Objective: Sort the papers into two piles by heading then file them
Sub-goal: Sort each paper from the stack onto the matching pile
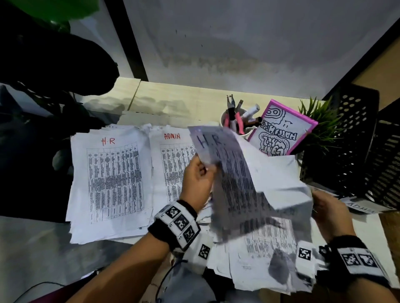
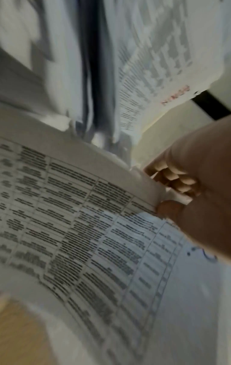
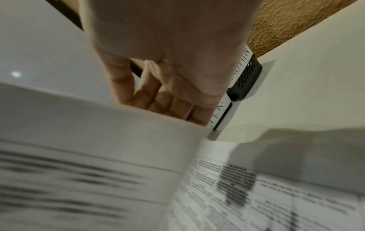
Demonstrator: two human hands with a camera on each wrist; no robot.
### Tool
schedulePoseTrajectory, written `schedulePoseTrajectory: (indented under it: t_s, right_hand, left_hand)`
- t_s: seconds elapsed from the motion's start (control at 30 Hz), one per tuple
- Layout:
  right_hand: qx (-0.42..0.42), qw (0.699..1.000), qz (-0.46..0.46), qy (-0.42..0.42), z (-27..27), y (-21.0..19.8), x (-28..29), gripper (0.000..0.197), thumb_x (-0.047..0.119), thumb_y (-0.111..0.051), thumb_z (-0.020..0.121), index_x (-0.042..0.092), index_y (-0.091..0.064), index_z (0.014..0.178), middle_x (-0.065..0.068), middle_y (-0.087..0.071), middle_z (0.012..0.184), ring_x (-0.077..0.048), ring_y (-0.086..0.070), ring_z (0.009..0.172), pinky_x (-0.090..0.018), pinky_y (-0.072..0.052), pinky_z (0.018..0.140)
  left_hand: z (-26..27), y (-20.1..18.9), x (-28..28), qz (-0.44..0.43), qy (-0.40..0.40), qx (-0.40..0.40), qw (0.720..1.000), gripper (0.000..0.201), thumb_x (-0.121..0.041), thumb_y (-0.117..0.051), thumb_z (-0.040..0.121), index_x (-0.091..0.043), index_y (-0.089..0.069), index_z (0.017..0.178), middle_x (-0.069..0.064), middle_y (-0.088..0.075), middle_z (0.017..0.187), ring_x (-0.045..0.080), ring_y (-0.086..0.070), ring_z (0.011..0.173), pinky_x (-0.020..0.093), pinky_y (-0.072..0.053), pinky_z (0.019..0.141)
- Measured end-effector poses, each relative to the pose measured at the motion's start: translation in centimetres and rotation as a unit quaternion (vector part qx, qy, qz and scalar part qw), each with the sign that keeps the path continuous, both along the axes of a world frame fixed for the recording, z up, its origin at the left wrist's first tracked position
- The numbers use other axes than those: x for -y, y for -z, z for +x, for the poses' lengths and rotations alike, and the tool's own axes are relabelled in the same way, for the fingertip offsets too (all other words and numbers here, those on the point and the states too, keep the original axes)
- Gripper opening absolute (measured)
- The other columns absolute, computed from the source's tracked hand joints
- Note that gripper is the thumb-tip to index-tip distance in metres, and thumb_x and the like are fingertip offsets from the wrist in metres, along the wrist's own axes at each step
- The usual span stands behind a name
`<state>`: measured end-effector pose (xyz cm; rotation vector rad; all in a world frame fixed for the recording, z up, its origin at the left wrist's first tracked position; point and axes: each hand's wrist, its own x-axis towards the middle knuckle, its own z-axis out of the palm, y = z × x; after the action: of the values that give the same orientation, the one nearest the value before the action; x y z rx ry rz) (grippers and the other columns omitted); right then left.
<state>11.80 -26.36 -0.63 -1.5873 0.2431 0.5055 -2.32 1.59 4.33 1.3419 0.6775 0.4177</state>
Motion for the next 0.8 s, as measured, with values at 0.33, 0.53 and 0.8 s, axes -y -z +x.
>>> schedulePoseTrajectory:
  t_s: [0.33,0.53,0.8]
  right_hand:
    - [0.064,0.914,-0.398,-0.031,-1.2,3.0,-2.5,0.074,0.041,-0.073,0.061,-0.004,-0.06,0.117,-0.03,-0.063,0.109,-0.04,-0.06,0.1,-0.042,-0.044,0.087]
    - [0.027,0.872,-0.488,-0.034,-2.3,4.4,-3.4,0.106,0.07,-0.05,0.049,-0.003,-0.054,0.125,-0.033,-0.054,0.123,-0.045,-0.047,0.119,-0.048,-0.036,0.1]
    - [0.018,0.845,-0.534,-0.034,-1.6,4.4,-5.0,0.065,0.03,-0.075,0.079,0.002,-0.049,0.131,-0.032,-0.043,0.127,-0.048,-0.039,0.119,-0.052,-0.038,0.096]
  left_hand:
    - [-7.4,-2.2,-17.6,0.217,-0.274,-0.065,0.935,0.02,-0.013,-0.067,0.087,-0.017,-0.047,0.089,-0.002,-0.051,0.086,-0.001,-0.048,0.072,0.013,-0.039,0.066]
    - [-12.5,1.3,-24.1,0.254,-0.23,-0.224,0.912,0.01,-0.011,-0.064,0.086,-0.004,-0.07,0.091,0.007,-0.064,0.09,0.016,-0.057,0.083,0.01,-0.037,0.064]
    - [-14.1,7.1,-27.1,0.254,-0.001,-0.391,0.885,0.031,-0.007,-0.05,0.086,-0.001,-0.063,0.113,0.022,-0.05,0.131,0.042,-0.05,0.12,0.047,-0.045,0.099]
